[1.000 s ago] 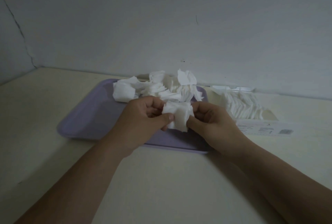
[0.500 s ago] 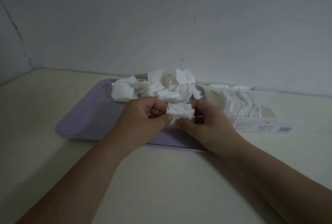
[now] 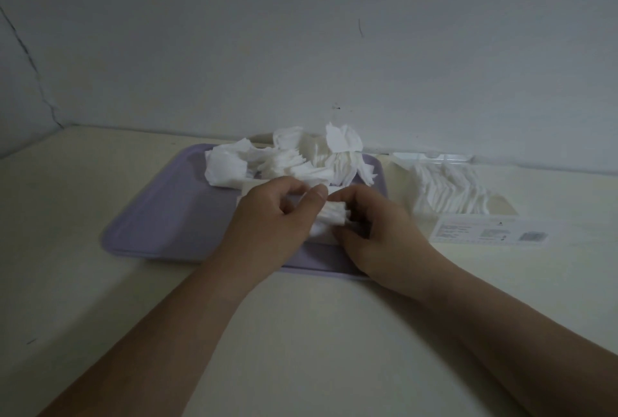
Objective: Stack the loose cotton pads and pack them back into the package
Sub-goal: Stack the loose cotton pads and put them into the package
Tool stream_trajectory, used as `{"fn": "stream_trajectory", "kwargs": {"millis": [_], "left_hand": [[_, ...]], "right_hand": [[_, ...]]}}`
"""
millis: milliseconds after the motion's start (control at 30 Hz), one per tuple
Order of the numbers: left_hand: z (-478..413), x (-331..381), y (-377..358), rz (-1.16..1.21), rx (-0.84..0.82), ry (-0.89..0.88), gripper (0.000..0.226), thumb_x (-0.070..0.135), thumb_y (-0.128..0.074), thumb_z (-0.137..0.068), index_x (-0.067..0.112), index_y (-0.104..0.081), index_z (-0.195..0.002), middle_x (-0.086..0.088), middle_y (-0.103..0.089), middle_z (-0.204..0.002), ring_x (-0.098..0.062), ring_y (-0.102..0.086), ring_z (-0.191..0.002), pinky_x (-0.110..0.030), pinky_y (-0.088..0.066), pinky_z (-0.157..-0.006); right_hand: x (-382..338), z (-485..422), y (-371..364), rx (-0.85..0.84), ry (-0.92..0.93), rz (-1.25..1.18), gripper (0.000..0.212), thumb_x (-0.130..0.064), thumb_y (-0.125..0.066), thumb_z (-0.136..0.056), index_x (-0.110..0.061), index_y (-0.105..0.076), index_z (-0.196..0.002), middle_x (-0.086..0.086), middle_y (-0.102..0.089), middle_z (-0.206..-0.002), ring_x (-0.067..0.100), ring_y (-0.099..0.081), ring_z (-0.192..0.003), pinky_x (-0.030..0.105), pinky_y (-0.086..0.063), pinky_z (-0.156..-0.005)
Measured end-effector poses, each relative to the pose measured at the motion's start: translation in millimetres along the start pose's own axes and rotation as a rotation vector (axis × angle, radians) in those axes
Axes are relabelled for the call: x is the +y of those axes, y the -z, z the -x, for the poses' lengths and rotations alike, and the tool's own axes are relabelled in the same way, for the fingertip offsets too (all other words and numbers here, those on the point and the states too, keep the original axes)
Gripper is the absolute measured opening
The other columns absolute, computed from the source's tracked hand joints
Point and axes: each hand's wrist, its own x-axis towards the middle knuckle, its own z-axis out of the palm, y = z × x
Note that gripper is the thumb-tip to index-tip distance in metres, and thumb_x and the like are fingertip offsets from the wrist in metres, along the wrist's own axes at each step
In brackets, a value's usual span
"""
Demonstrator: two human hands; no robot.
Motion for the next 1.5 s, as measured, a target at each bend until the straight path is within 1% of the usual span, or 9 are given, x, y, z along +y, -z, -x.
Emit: {"fn": "stream_trajectory", "kwargs": {"millis": [300, 467, 600, 767, 933, 1033, 1133, 1233, 1500], "left_hand": [[-5.6, -0.1, -6.8, -0.066, 0.009, -0.036, 0.033, 0.038, -0.062, -0.098, 0.020, -0.062, -0.070, 0.005, -0.061, -0.056, -0.011, -0.054, -0.055, -0.032, -0.044, -0.061], [-2.6, 8.3, -2.8, 0.042, -0.104, -0.005, 0.025, 0.032, -0.055, -0.103, 0.020, -0.068, -0.085, 0.003, -0.064, -0.058, -0.009, -0.052, -0.048, -0.027, -0.043, -0.055], [-4.4, 4.7, 12.4, 0.164, -0.146, 0.130, 0.027, 0.003, -0.056, -0.088, 0.023, -0.071, -0.100, 0.005, -0.060, -0.054, -0.010, -0.045, -0.044, -0.017, -0.036, -0.041], [-0.8, -0.6, 6.3, -0.004, -0.213, -0.003, 0.020, 0.007, -0.071, -0.083, 0.022, -0.075, -0.095, 0.007, -0.052, -0.062, -0.006, -0.046, -0.058, -0.020, -0.042, -0.058], [0.0, 1.1, 7.8, -0.032, -0.193, -0.068, 0.004, 0.019, -0.074, -0.089, 0.022, -0.074, -0.091, -0.005, -0.072, -0.073, -0.005, -0.057, -0.061, -0.028, -0.049, -0.063], [-3.1, 1.8, 19.9, -0.008, -0.023, -0.037, 0.010, 0.017, -0.072, -0.090, 0.027, -0.073, -0.091, 0.013, -0.069, -0.063, -0.002, -0.058, -0.052, -0.020, -0.047, -0.053], [-15.2, -8.9, 39.7, -0.421, 0.266, -0.107, 0.013, 0.023, -0.068, -0.088, 0.027, -0.074, -0.098, 0.005, -0.073, -0.097, -0.021, -0.070, -0.086, -0.035, -0.058, -0.076], [-18.9, -19.5, 45.9, -0.572, 0.187, -0.057, 0.019, 0.028, -0.066, -0.091, 0.021, -0.074, -0.107, -0.009, -0.065, -0.117, -0.032, -0.066, -0.105, -0.041, -0.055, -0.091], [-12.5, -17.6, 34.9, -0.202, -0.051, 0.010, 0.031, 0.020, -0.079, -0.085, 0.031, -0.064, -0.110, 0.017, -0.067, -0.089, 0.001, -0.063, -0.070, -0.014, -0.048, -0.069]], "right_hand": [[-6.8, -0.1, -4.3, -0.029, -0.047, 0.115, 0.056, -0.014, -0.060, -0.093, -0.038, -0.046, -0.141, -0.016, -0.066, -0.097, 0.004, -0.062, -0.077, 0.023, -0.051, -0.083], [-8.6, -5.5, -5.8, -0.098, -0.024, 0.129, 0.055, -0.001, -0.050, -0.094, -0.022, -0.047, -0.145, -0.005, -0.063, -0.124, 0.001, -0.059, -0.099, -0.003, -0.035, -0.086], [-5.6, -5.4, -4.2, -0.115, -0.021, 0.130, 0.042, -0.003, -0.050, -0.096, -0.022, -0.056, -0.133, -0.004, -0.064, -0.124, 0.004, -0.055, -0.109, 0.009, -0.040, -0.092], [-8.3, -3.1, -7.1, -0.150, 0.008, 0.219, 0.050, -0.017, -0.046, -0.086, -0.016, -0.055, -0.135, 0.005, -0.060, -0.130, 0.027, -0.055, -0.123, 0.043, -0.043, -0.107], [-6.9, -6.1, -3.1, -0.071, -0.055, 0.116, 0.033, -0.014, -0.056, -0.096, -0.024, -0.063, -0.127, -0.008, -0.069, -0.111, 0.008, -0.062, -0.100, 0.024, -0.047, -0.092], [-4.1, -8.3, 0.3, 0.027, -0.119, 0.048, 0.027, -0.031, -0.064, -0.091, -0.031, -0.067, -0.118, -0.012, -0.075, -0.099, 0.010, -0.069, -0.091, 0.035, -0.056, -0.090], [-3.6, -8.6, 2.9, 0.062, -0.162, -0.064, 0.029, -0.041, -0.063, -0.086, -0.031, -0.070, -0.112, -0.006, -0.078, -0.095, 0.016, -0.073, -0.090, 0.045, -0.058, -0.091], [-3.5, -9.6, 3.3, 0.078, -0.175, -0.127, 0.026, -0.038, -0.065, -0.086, -0.029, -0.071, -0.110, -0.003, -0.078, -0.096, 0.021, -0.073, -0.093, 0.049, -0.058, -0.093], [-1.4, -6.4, 3.7, 0.090, -0.154, -0.065, 0.023, -0.032, -0.067, -0.094, -0.031, -0.068, -0.116, -0.007, -0.077, -0.096, 0.014, -0.072, -0.090, 0.041, -0.058, -0.090]]}}
